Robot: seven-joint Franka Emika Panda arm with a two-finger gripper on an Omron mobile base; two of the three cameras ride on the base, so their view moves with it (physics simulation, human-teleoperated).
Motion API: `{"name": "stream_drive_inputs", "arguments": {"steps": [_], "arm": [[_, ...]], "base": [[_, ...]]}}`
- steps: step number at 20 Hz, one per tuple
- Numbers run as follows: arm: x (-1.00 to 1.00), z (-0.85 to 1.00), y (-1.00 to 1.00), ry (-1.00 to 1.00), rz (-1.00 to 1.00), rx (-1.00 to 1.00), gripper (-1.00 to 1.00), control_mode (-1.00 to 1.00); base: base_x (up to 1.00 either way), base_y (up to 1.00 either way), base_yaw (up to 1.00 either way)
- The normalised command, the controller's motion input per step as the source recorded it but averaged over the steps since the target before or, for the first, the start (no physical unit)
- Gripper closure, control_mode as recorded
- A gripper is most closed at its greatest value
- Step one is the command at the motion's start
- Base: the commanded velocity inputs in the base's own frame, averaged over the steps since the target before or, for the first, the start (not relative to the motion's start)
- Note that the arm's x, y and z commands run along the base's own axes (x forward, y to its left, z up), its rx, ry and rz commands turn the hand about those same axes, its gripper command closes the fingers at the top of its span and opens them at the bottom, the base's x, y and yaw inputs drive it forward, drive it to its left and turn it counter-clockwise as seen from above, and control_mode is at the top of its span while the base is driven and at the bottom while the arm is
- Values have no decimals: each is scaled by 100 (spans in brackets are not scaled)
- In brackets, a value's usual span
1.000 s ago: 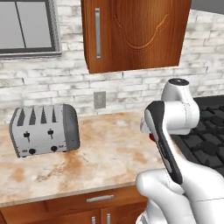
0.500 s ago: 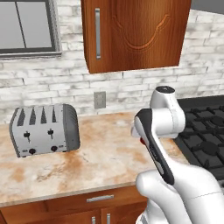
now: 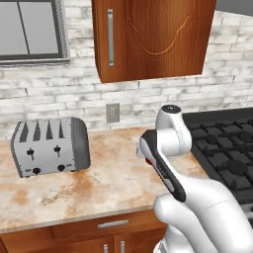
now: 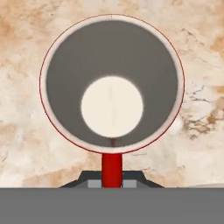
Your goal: Clear the mugs and bowl far away from the sink.
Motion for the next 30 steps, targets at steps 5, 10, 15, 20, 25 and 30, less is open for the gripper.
{"name": "stream_drive_inputs", "arguments": {"steps": [5, 10, 15, 20, 25, 30], "arm": [[48, -22, 9, 0, 12, 0, 100, -100], [46, -27, 5, 1, 14, 1, 100, -100], [36, -34, 6, 5, 9, 0, 100, -100], [38, -37, 10, 6, 7, 0, 100, -100], [39, -35, 13, 1, 6, 0, 100, -100], [26, -36, 13, 0, 6, 0, 100, -100]], "base": [[0, 0, 0], [0, 0, 0], [0, 0, 0], [0, 0, 0], [0, 0, 0], [0, 0, 0]]}}
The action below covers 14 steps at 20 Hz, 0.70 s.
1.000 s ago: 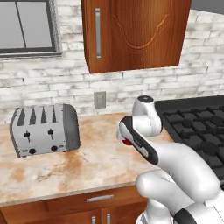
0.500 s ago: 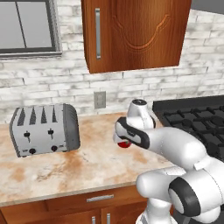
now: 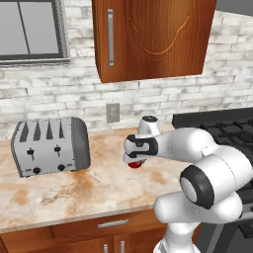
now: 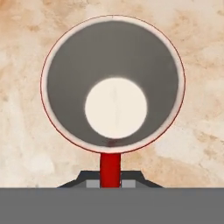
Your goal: Clear the mugs and bowl far away from the sink.
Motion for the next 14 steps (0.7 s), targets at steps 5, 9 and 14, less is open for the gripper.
{"name": "stream_drive_inputs", "arguments": {"steps": [5, 9, 14], "arm": [[16, -37, 16, 0, 6, 0, 100, -100], [11, -37, 22, 0, 5, 0, -100, -100], [3, 1, 5, -13, 3, -1, -100, -100]], "base": [[0, 0, 0], [0, 0, 0], [0, 0, 0]]}}
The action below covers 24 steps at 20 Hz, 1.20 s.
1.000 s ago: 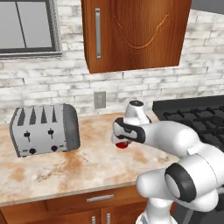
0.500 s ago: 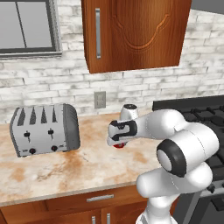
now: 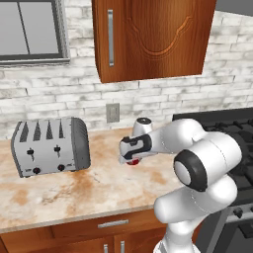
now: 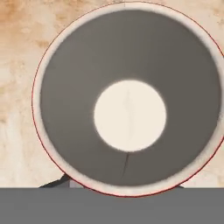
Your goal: Clear the mugs and bowl far away from the sink.
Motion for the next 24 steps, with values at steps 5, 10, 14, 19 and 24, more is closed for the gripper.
{"name": "stream_drive_inputs", "arguments": {"steps": [5, 10, 14, 19, 24], "arm": [[-6, 31, 0, -23, 4, -1, -100, -100], [-18, 40, -2, -18, 0, 0, -100, -100], [-33, 64, -2, -14, 0, 0, -100, -100], [-37, 91, -22, -9, 0, 2, -100, -100], [-48, 99, -32, 0, -1, 5, -100, -100]], "base": [[0, 0, 0], [0, 0, 0], [0, 0, 0], [0, 0, 0], [0, 0, 0]]}}
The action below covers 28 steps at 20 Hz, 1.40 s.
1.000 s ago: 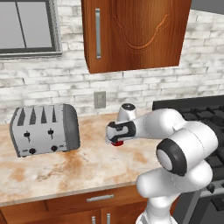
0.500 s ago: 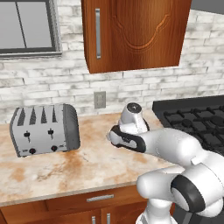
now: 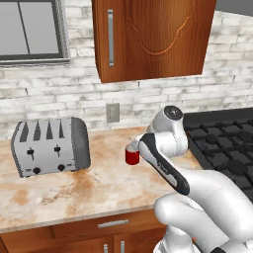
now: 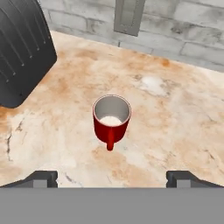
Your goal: Clear the mugs and bowl far away from the sink.
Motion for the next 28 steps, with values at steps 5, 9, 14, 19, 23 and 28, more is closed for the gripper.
{"name": "stream_drive_inputs", "arguments": {"steps": [5, 9, 14, 19, 23, 28], "arm": [[-61, 61, -50, -1, -6, 2, -100, -100], [-67, 73, -30, 0, -11, 0, -100, -100], [-70, 58, -21, 0, -9, 0, -100, -100], [-70, 44, -27, -2, -1, 0, -100, -100], [-40, -1, -29, 4, 1, -2, -100, -100], [-43, 19, -15, -7, 0, -1, -100, -100]], "base": [[0, 0, 0], [0, 0, 0], [0, 0, 0], [0, 0, 0], [0, 0, 0], [0, 0, 0]]}}
